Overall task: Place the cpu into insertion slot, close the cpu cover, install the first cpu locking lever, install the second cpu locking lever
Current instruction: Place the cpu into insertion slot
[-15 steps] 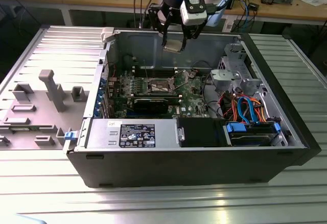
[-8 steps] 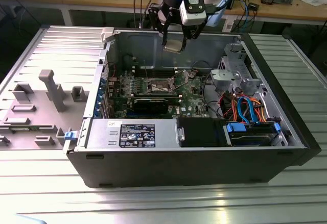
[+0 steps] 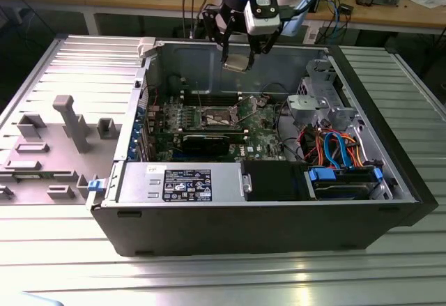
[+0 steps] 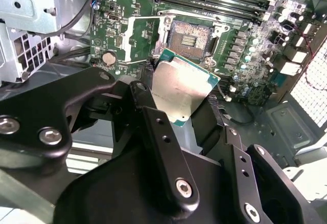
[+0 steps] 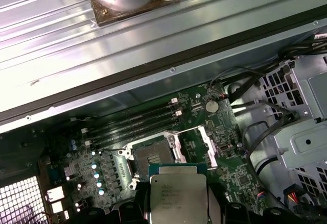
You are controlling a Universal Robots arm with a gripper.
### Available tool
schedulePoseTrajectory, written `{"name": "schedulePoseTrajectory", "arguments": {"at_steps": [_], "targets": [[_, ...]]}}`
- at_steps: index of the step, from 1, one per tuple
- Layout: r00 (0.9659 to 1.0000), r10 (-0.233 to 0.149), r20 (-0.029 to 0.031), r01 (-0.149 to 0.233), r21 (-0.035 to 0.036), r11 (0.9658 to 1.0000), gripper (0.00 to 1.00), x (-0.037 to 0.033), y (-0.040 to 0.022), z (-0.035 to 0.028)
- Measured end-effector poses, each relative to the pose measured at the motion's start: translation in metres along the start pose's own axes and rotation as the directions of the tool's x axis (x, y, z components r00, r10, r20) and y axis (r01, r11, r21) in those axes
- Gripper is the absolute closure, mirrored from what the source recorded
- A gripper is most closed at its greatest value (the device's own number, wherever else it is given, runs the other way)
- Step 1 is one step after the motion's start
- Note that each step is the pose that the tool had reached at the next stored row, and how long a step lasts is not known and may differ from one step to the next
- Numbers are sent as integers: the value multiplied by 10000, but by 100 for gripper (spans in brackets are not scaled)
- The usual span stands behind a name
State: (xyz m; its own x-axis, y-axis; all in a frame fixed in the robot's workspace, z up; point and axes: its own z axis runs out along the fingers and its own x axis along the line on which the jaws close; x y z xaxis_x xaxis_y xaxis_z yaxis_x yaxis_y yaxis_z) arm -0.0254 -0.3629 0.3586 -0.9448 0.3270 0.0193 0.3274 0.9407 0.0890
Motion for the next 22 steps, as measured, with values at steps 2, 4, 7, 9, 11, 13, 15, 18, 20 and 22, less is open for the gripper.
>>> {"name": "schedulePoseTrajectory", "arguments": {"at_steps": [2,4,7,9,11,13,15,18,20,22], "targets": [[9999,139,12,-139,-2,9999,45,0,0,1],[9996,270,23,-270,-6,9996,45,0,0,2],[9994,356,31,-356,-8,9994,45,0,0,3],[9993,359,32,-359,-8,9994,45,0,0,3],[9993,360,32,-360,-8,9994,45,0,0,3],[9993,360,32,-360,-8,9994,45,0,0,3],[9993,361,32,-361,-8,9993,45,0,0,3],[9992,387,35,-387,-9,9993,45,0,0,3],[9987,515,46,-515,-13,9987,45,0,0,4],[9974,713,63,-713,-18,9975,45,0,0,4]]}}
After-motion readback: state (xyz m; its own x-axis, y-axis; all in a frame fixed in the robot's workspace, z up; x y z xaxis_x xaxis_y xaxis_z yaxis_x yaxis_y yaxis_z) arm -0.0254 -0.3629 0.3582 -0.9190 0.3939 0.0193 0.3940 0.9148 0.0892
